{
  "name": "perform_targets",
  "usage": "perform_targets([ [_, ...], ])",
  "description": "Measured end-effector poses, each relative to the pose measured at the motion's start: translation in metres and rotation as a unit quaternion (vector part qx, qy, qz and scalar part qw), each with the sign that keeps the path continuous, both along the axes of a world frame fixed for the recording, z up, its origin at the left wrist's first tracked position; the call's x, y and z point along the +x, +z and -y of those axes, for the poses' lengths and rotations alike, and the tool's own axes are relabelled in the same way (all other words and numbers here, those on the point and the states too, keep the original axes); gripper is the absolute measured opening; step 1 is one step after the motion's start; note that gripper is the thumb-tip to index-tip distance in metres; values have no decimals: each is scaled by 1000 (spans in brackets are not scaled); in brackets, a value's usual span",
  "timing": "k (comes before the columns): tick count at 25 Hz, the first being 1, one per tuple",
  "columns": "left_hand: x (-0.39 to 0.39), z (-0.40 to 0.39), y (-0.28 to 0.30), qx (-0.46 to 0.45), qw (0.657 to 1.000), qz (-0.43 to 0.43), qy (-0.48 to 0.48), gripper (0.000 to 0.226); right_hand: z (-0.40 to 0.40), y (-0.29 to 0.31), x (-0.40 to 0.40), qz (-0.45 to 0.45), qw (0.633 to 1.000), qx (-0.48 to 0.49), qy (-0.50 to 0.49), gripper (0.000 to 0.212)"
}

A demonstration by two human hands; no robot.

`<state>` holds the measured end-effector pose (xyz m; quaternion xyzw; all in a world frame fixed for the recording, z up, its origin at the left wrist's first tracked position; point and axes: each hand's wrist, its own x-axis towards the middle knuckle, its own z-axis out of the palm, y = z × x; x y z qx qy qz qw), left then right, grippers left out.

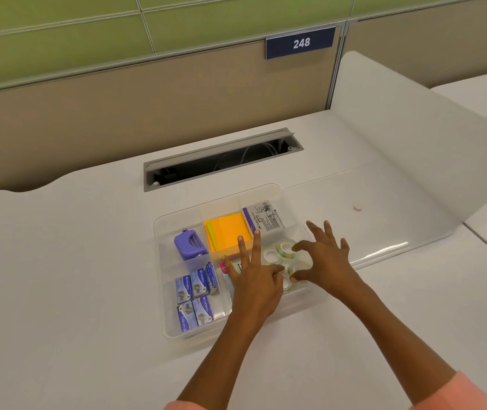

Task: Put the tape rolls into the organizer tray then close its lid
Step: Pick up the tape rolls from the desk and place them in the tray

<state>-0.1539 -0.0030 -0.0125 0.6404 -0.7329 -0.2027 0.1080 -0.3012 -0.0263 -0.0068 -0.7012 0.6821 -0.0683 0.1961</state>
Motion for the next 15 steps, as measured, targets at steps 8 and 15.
perform_targets([
  [8, 0, 0, -1, -1, 1000, -19, 11, 28, -8, -3, 5, -94, 993, -46, 54, 26],
  [15, -1, 1, 0, 5, 999, -25, 18, 28, -7, -6, 12, -76, 991, -76, 76, 36],
])
